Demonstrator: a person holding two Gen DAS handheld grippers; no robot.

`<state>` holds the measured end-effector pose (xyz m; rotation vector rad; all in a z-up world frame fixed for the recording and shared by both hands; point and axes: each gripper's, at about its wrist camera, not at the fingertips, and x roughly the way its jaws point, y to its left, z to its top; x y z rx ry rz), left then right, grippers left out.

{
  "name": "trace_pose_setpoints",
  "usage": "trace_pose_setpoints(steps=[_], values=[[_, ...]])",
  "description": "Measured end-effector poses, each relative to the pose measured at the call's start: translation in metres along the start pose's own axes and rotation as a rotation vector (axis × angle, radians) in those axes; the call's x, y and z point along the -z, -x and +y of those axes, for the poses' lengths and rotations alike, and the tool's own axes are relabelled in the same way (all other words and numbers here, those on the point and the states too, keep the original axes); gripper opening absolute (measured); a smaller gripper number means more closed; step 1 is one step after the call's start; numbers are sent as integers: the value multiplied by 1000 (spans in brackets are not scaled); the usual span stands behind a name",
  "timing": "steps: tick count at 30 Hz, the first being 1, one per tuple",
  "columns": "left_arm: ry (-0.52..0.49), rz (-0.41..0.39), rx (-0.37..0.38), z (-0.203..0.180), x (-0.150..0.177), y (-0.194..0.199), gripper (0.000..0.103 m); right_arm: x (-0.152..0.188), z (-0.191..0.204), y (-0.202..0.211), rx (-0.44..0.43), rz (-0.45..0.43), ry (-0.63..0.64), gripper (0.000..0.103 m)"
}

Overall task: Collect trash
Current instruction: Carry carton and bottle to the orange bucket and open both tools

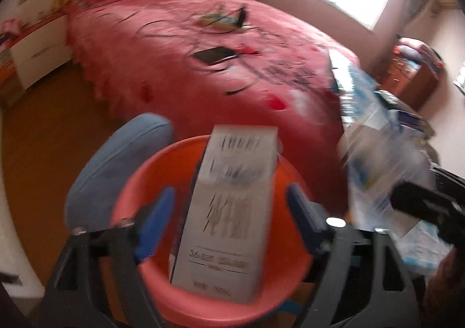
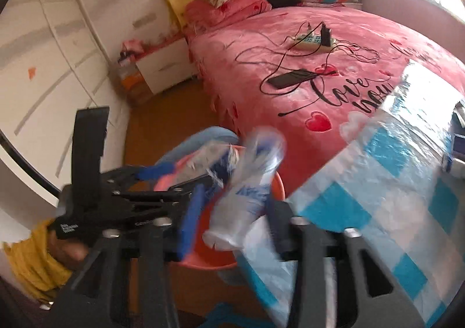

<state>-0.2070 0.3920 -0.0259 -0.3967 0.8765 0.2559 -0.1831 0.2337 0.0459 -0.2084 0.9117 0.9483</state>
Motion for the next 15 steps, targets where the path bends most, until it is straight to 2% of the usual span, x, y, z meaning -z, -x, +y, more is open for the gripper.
trace_pose_setpoints(steps=[1,5,8,11,15], values=[[19,-1,-30,9,2,-3,87,0,1,-5,23,-1,-3,74],[74,-2,-67,30,4,-8,89,5,-5,3,65,-42,-41,89],[108,-50,-52,36,4,-5,89,11,-23,24,102,-105,-88,90],[116,-116,10,36,6,-3,89,16,-45,40,124,-157,-161,90],[51,-155,44,20,8,-2,89,29,-71,52,103,-188,-258,92]])
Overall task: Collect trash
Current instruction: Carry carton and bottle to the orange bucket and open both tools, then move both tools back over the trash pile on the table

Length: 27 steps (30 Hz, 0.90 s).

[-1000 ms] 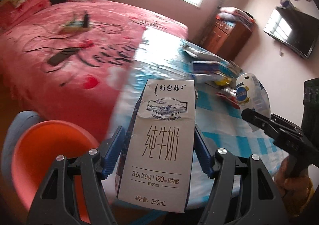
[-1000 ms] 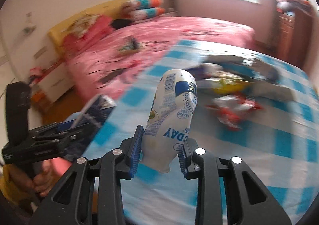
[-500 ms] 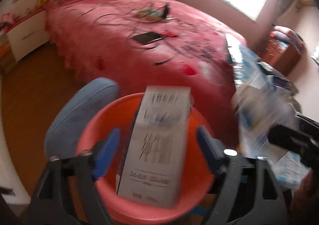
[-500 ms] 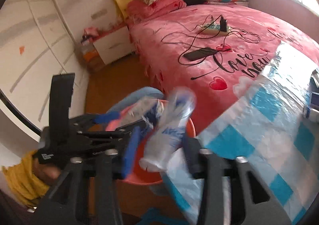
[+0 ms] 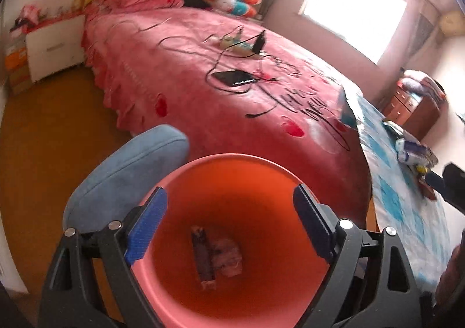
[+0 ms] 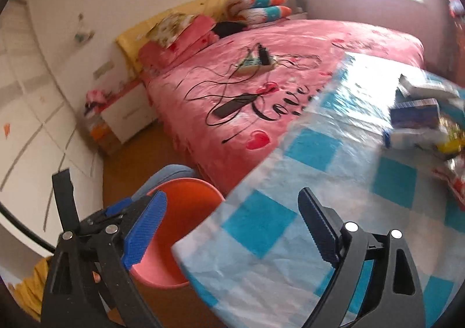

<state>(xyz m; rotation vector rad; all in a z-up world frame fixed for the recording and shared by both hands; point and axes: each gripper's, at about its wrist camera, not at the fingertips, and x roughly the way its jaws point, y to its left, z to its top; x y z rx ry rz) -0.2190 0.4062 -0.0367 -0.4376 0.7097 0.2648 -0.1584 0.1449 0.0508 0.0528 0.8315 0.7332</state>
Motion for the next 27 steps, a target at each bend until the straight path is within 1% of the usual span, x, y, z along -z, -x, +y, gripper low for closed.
trace_pose_setpoints(steps=[3,9,12,14,19,24,27], values=[[-44,23,5,-12,-1,-2,89,5,-17,5,-13,-4,-60,92],[-57,103,-33,-29,-1,-3,89,15,-45,20,-31,-37,-132,94],[-74,135,-38,-42,1,-4,89,19,-55,27,-34,-48,-150,94],[-86,154,-28,-51,0,-4,89,21,-61,32,-36,-57,-162,94],[-138,152,-8,-79,-3,2,89,24,-76,47,-11,-86,-165,94],[-181,160,49,-112,-6,7,88,29,-93,63,-2,-116,-191,94],[-209,166,81,-134,-10,8,88,31,-106,73,20,-135,-207,94]])
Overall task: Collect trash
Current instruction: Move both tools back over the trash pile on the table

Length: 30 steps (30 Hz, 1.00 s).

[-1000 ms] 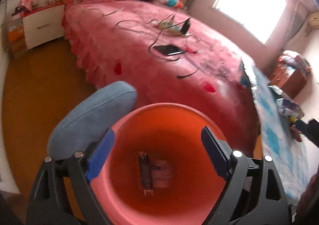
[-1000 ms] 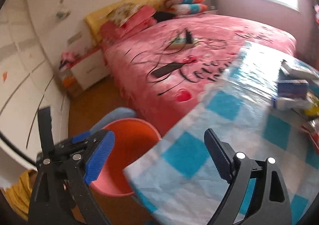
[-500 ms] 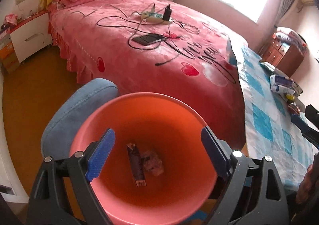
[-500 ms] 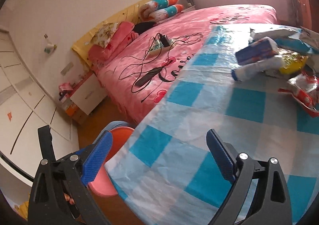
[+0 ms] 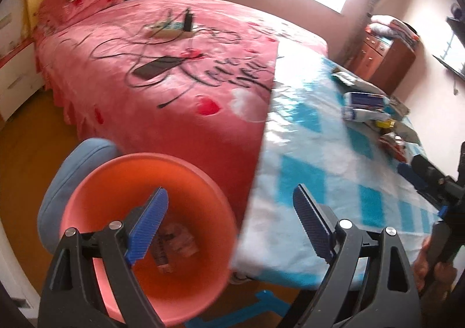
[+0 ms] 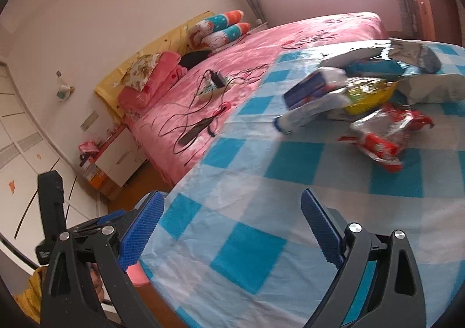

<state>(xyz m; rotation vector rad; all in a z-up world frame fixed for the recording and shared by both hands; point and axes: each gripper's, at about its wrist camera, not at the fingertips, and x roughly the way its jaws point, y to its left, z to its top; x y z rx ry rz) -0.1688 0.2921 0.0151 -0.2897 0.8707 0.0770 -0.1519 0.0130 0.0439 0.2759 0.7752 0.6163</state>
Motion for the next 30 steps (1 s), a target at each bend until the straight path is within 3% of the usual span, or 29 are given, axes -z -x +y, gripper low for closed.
trace_pose_setpoints(steps=[10,17,24,30], values=[[-129,-28,98,-81,-54,-8,88,-8,-50,35,52,-50,-93,94],[-209,-50,170,-161,-128,-36,88,-19,-89,59,112,-90,-163,94],[-251,-17,144,-242,-198,-110,88,-27,-123,81,199,-137,-188,94],[-287,50,34,-295,-242,-193,88,-32,-147,90,210,-161,-220,94]])
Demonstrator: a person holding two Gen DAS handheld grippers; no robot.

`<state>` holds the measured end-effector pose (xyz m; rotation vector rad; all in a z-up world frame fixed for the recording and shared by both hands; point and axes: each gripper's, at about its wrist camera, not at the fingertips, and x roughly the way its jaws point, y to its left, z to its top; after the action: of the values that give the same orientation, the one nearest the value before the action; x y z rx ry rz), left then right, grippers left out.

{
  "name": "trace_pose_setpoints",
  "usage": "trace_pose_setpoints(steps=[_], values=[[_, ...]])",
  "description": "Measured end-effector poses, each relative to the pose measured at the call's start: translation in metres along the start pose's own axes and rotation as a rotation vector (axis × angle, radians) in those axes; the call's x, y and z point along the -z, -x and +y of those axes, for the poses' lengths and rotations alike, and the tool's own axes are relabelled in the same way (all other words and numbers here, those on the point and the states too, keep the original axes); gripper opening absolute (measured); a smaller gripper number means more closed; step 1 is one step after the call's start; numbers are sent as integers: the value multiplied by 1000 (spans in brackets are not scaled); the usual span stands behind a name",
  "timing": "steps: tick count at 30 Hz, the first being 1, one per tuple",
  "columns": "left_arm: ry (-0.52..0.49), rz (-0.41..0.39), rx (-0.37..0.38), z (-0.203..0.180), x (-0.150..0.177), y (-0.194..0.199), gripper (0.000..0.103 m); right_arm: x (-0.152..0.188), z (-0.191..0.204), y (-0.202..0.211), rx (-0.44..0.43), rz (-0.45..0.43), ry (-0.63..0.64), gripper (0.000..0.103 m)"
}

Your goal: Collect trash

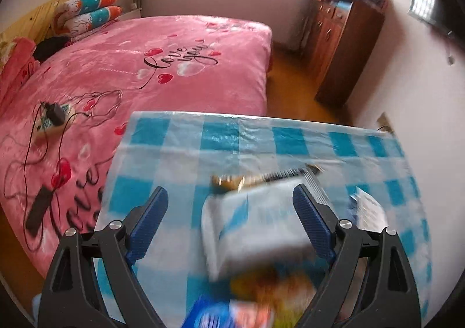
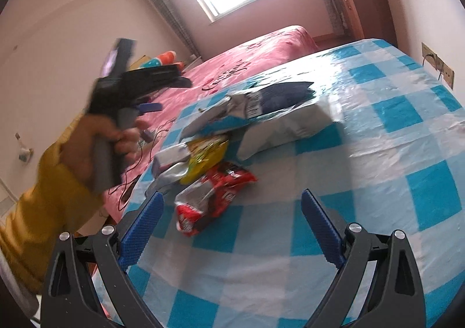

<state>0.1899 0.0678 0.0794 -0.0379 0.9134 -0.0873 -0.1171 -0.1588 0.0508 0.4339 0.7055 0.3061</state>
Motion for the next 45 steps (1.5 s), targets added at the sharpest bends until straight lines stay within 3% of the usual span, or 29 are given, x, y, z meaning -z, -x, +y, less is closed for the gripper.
trace_pose_setpoints(steps=[7,13,16,28,34,40,45], values=[[30,126,-79,-11,-38,-74,65,-12,-24,0,-1,-14,-45,94],[-48,252,-122,-29,-34,-114,46,-12,-38,0,4,-2,-79,94],[-85,242,-92,-37,-29,-108,39,-12,-42,3,7,-3,-88,94],[-222,264,51,-78,38,-57,37,-13,-51,14,32,-35,-113,94],[-258,280,146,-95,68,-32,37,-11,-48,8,32,-1,-101,94],[-216,221,199,-81,72,-4,38,-9,-36,2,7,24,-48,94],[-204,137,208,-53,76,35,47,-4,-20,-8,-42,78,3,94]])
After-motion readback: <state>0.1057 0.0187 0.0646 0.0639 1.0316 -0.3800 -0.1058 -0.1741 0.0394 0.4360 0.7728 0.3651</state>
